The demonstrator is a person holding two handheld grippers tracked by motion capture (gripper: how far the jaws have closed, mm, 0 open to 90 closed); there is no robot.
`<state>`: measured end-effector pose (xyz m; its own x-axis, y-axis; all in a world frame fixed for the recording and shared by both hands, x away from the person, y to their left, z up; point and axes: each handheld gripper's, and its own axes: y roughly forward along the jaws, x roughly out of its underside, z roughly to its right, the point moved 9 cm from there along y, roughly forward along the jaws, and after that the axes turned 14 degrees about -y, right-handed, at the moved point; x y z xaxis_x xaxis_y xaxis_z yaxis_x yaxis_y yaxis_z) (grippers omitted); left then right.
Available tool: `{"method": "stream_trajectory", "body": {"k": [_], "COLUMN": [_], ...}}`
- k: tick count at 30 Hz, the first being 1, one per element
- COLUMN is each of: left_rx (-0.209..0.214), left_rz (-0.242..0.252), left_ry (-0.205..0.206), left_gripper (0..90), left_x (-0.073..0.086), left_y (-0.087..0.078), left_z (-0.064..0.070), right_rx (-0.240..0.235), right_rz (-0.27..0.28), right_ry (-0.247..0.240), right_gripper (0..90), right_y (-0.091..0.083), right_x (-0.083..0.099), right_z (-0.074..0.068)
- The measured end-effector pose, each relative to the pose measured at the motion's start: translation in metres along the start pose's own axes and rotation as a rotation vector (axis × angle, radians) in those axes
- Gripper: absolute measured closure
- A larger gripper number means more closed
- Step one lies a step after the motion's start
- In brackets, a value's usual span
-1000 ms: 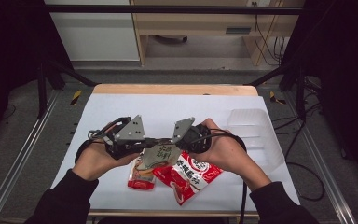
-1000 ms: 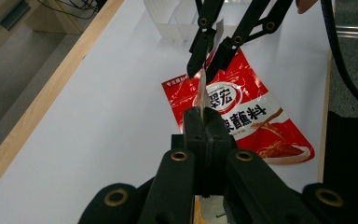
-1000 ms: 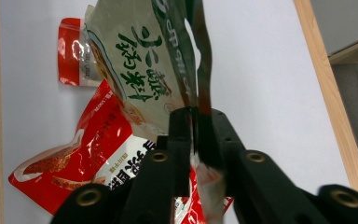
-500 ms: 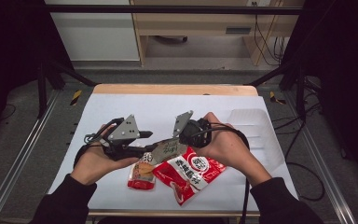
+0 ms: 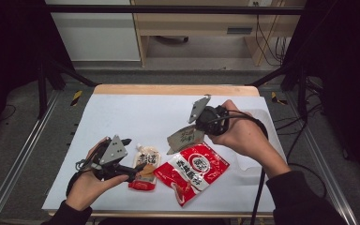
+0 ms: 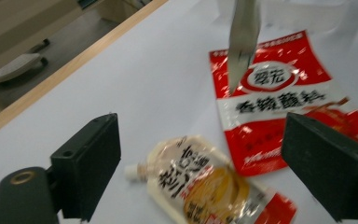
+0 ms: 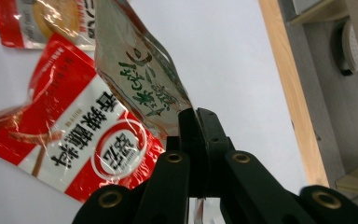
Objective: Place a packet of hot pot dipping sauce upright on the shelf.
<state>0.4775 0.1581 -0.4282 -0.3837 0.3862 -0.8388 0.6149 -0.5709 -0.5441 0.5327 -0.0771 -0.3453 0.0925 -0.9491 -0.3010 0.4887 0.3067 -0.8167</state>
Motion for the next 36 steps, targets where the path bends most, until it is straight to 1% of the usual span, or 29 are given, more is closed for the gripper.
{"method": "stream_trajectory", "body": {"k": [1,2,3,4,5,6,7,8,9,10,11,12,13,14,15,17,18,19,22,23,24,25,26,29,31,32,33,36], "left_rx": [-0.029,-0.029,-0.051,-0.080,-0.080,-0.105,-0.129,-0.129,-0.140,-0.155,-0.169,-0.169,-0.193,-0.193,-0.206,-0.212,-0.222,-0.229,-0.233,-0.236,-0.238,-0.244,-0.247,-0.260,-0.264,-0.264,-0.264,-0.271], "left_rz": [0.003,0.003,0.004,-0.004,-0.004,-0.004,0.009,0.009,0.023,0.022,0.024,0.024,0.025,0.025,0.018,0.011,0.012,0.019,0.016,0.011,0.019,0.019,0.029,0.059,0.057,0.057,0.048,0.044], "left_ry": [-0.022,-0.022,-0.044,-0.059,-0.059,-0.056,-0.077,-0.077,-0.090,-0.114,-0.121,-0.121,-0.133,-0.133,-0.139,-0.140,-0.142,-0.151,-0.162,-0.163,-0.172,-0.173,-0.183,-0.212,-0.218,-0.218,-0.216,-0.217], "left_gripper": [8.0,7.5,7.3,7.1,6.9,6.9,6.5,6.5,6.5,6.3,6.1,6.1,6.1,6.0,6.1,6.1,6.1,6.1,6.1,6.1,6.0,6.0,6.0,6.0,6.0,6.0,6.0,5.9], "left_x": [0.013,0.013,0.021,0.033,0.033,0.039,0.045,0.045,0.048,0.054,0.057,0.057,0.062,0.062,0.067,0.070,0.072,0.074,0.080,0.082,0.082,0.083,0.083,0.081,0.083,0.083,0.084,0.086], "left_y": [0.002,0.002,0.002,0.003,0.003,0.003,0.000,0.000,-0.003,-0.006,-0.007,-0.007,-0.010,-0.010,-0.012,-0.013,-0.013,-0.014,-0.017,-0.019,-0.019,-0.021,-0.022,-0.026,-0.025,-0.025,-0.025,-0.024], "left_z": [-0.011,-0.011,-0.019,-0.030,-0.030,-0.038,-0.047,-0.047,-0.052,-0.057,-0.060,-0.060,-0.066,-0.066,-0.069,-0.071,-0.073,-0.073,-0.075,-0.076,-0.076,-0.077,-0.077,-0.082,-0.083,-0.083,-0.083,-0.085], "right_rx": [0.012,0.012,0.022,0.027,0.027,0.032,0.045,0.051,0.051,0.063,0.065,0.065,0.073,0.076,0.079,0.083,0.086,0.087,0.095,0.095,0.098,0.096,0.099,0.111,0.120,0.120,0.122,0.144], "right_rz": [-0.008,-0.008,-0.016,-0.022,-0.022,-0.025,-0.034,-0.036,-0.036,-0.041,-0.042,-0.042,-0.045,-0.047,-0.051,-0.053,-0.060,-0.064,-0.072,-0.076,-0.075,-0.078,-0.084,-0.090,-0.091,-0.091,-0.096,-0.106], "right_ry": [0.020,0.020,0.047,0.056,0.056,0.064,0.089,0.099,0.099,0.127,0.138,0.138,0.168,0.173,0.187,0.195,0.206,0.215,0.240,0.239,0.247,0.257,0.257,0.283,0.300,0.300,0.306,0.337], "right_gripper": [90.0,90.0,90.0,90.0,90.0,90.0,90.0,90.0,90.0,90.0,90.0,90.0,90.0,90.0,90.0,90.0,90.0,90.0,90.0,90.0,90.0,90.0,90.0,90.0,90.0,90.0,90.0,90.0], "right_y": [-0.006,-0.006,-0.010,-0.012,-0.012,-0.014,-0.019,-0.021,-0.021,-0.025,-0.026,-0.026,-0.028,-0.028,-0.029,-0.029,-0.029,-0.029,-0.026,-0.025,-0.024,-0.023,-0.022,-0.021,-0.021,-0.021,-0.022,-0.022], "right_x": [0.008,0.008,0.016,0.021,0.021,0.024,0.035,0.040,0.040,0.051,0.054,0.054,0.065,0.069,0.075,0.078,0.083,0.087,0.097,0.101,0.104,0.107,0.111,0.122,0.128,0.128,0.132,0.146], "right_z": [0.006,0.006,0.012,0.015,0.015,0.018,0.025,0.029,0.029,0.035,0.037,0.037,0.042,0.044,0.047,0.049,0.052,0.054,0.059,0.060,0.062,0.062,0.064,0.067,0.070,0.070,0.071,0.075]}}
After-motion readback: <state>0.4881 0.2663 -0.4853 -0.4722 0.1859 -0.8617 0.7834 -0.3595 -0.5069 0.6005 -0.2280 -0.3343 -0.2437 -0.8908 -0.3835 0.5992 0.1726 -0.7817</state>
